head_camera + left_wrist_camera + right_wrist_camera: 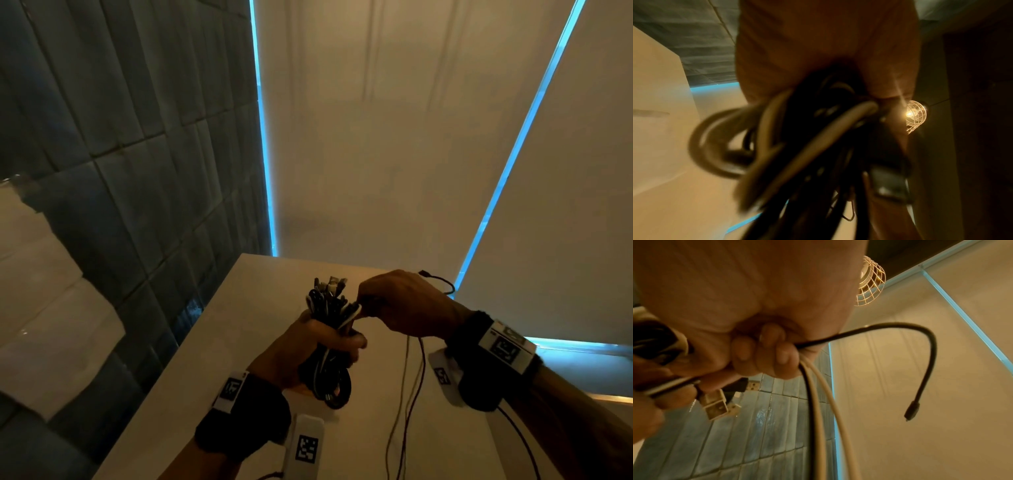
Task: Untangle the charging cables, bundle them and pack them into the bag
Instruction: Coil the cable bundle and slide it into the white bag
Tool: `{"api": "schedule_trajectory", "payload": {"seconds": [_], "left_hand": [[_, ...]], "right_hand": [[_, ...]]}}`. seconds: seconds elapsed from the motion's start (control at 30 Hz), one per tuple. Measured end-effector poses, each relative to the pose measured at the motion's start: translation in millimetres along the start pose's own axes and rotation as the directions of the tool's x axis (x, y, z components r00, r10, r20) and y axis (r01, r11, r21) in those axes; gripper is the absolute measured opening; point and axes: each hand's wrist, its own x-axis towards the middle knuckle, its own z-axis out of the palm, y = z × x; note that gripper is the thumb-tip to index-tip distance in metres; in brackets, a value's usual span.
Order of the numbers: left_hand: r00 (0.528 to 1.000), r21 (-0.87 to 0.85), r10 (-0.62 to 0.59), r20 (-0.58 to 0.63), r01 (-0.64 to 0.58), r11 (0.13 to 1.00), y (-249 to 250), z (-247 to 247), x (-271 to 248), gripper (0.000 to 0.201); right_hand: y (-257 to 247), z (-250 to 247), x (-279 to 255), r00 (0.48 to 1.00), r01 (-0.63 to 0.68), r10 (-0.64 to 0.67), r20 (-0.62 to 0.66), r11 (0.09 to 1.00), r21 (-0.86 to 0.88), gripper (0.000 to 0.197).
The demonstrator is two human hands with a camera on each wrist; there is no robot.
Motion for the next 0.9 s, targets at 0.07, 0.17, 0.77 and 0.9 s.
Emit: {"api": "schedule_trajectory", "payload": {"seconds": [0.07, 0.17, 0.77, 0.9], "left_hand": [[1.000, -0.048, 0.020, -0.020, -0.021, 0.999, 0, -1, -2, 0.011], [0.999, -0.103, 0.002, -0.038, -0.006, 0.995, 0, -4, -3, 0.032], [0.996, -0.021, -0.005, 0.084, 0.006, 1.000, 1, -20, -11, 0.022], [0.996, -0.029, 0.006, 0.092, -0.003, 1.000, 6, -23, -11, 0.023]], "right_hand": [[5, -3, 1, 1.000, 0.008, -0.007, -0.023, 1.000, 0.027, 0.015], [16, -8, 0, 0.998, 0.026, -0.022, -0.063, 0.998, 0.061, 0.030], [13, -27, -5, 0.980, -0.199, 0.180, 0.084, 0.893, 0.405, 0.043], [7, 17, -1, 0.954, -0.203, 0.054, 0.294, 0.838, 0.506, 0.051]]}}
